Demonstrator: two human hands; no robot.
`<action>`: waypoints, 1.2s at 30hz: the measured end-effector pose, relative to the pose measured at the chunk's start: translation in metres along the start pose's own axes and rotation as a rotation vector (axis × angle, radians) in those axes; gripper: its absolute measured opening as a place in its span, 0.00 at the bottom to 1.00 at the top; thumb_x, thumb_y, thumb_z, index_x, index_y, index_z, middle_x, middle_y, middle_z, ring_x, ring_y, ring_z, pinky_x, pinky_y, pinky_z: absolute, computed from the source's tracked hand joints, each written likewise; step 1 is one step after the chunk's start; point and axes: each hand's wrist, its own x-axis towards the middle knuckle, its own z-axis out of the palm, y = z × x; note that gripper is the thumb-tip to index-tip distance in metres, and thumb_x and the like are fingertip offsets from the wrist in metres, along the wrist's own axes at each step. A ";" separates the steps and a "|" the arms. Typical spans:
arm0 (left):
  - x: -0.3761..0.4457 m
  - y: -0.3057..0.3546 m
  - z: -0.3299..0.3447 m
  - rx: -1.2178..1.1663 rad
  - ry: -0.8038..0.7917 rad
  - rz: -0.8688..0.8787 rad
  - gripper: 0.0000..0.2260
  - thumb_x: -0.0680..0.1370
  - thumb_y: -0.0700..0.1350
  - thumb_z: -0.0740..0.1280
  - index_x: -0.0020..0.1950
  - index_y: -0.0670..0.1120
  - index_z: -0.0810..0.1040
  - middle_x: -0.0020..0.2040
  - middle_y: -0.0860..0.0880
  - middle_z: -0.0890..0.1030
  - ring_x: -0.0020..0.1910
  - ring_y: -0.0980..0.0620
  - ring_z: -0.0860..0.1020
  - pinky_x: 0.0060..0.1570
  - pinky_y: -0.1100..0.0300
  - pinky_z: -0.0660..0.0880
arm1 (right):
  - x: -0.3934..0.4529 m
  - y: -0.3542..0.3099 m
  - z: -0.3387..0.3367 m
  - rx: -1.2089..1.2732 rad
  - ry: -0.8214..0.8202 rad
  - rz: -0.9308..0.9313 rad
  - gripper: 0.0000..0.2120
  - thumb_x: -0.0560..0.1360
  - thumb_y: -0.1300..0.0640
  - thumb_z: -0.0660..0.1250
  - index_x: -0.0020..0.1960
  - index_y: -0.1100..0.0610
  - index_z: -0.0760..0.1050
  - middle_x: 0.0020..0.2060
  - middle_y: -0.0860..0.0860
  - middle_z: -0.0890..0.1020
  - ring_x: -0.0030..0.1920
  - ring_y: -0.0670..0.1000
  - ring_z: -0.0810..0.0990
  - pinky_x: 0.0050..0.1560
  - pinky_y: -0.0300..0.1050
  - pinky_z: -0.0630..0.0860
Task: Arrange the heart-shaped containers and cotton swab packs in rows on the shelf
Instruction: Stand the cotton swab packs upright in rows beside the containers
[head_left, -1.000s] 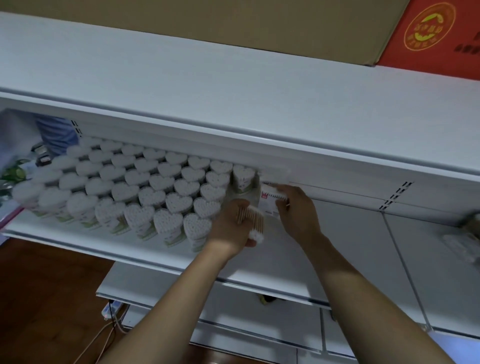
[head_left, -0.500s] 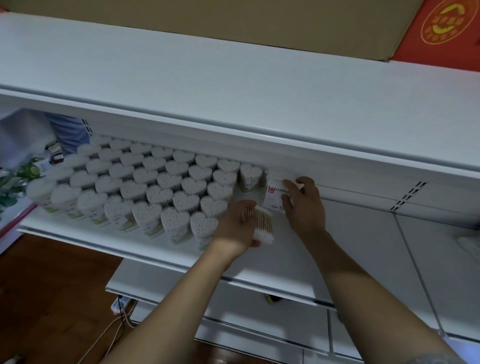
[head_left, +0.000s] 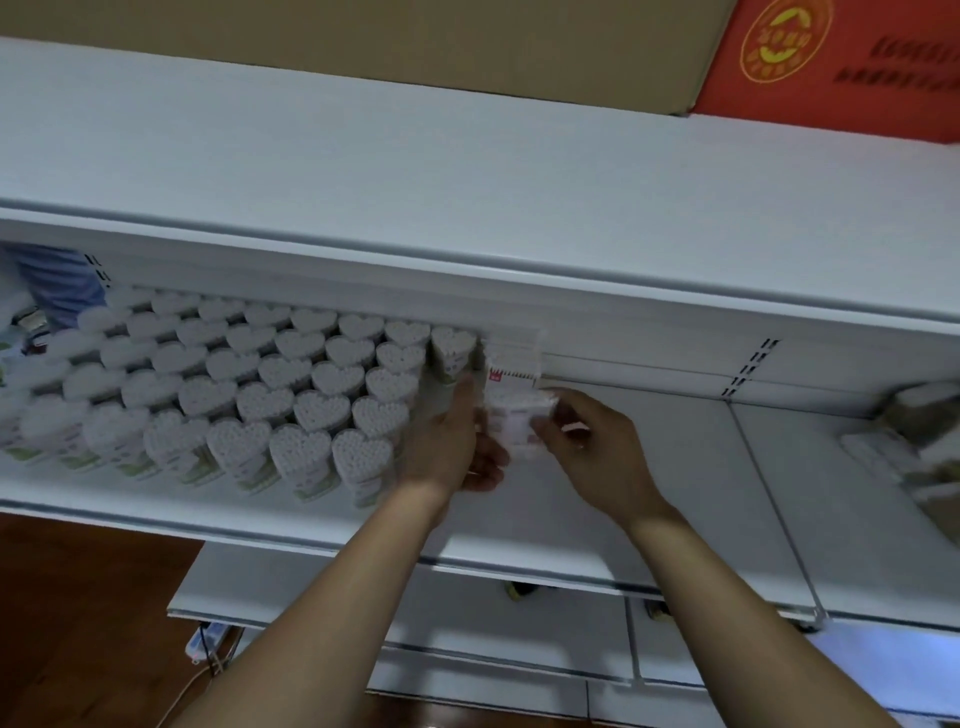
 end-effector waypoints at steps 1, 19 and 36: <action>-0.002 0.000 0.001 0.057 -0.003 0.032 0.33 0.78 0.72 0.51 0.42 0.45 0.81 0.30 0.41 0.80 0.25 0.48 0.74 0.29 0.60 0.72 | 0.000 0.000 -0.004 0.044 0.010 0.074 0.12 0.77 0.56 0.71 0.61 0.53 0.80 0.45 0.43 0.84 0.44 0.42 0.83 0.47 0.46 0.82; 0.021 -0.012 -0.002 0.360 0.122 0.446 0.13 0.76 0.50 0.73 0.56 0.53 0.72 0.46 0.53 0.80 0.47 0.51 0.81 0.48 0.54 0.77 | -0.004 0.007 -0.015 0.025 -0.073 0.351 0.10 0.75 0.46 0.73 0.50 0.51 0.77 0.46 0.46 0.84 0.44 0.42 0.84 0.48 0.43 0.79; 0.041 -0.015 -0.011 0.959 0.102 0.380 0.25 0.81 0.52 0.64 0.76 0.44 0.66 0.69 0.43 0.75 0.66 0.44 0.74 0.64 0.54 0.71 | 0.016 0.033 0.036 -0.183 0.158 0.032 0.17 0.77 0.61 0.68 0.65 0.52 0.77 0.51 0.51 0.82 0.44 0.47 0.81 0.48 0.49 0.81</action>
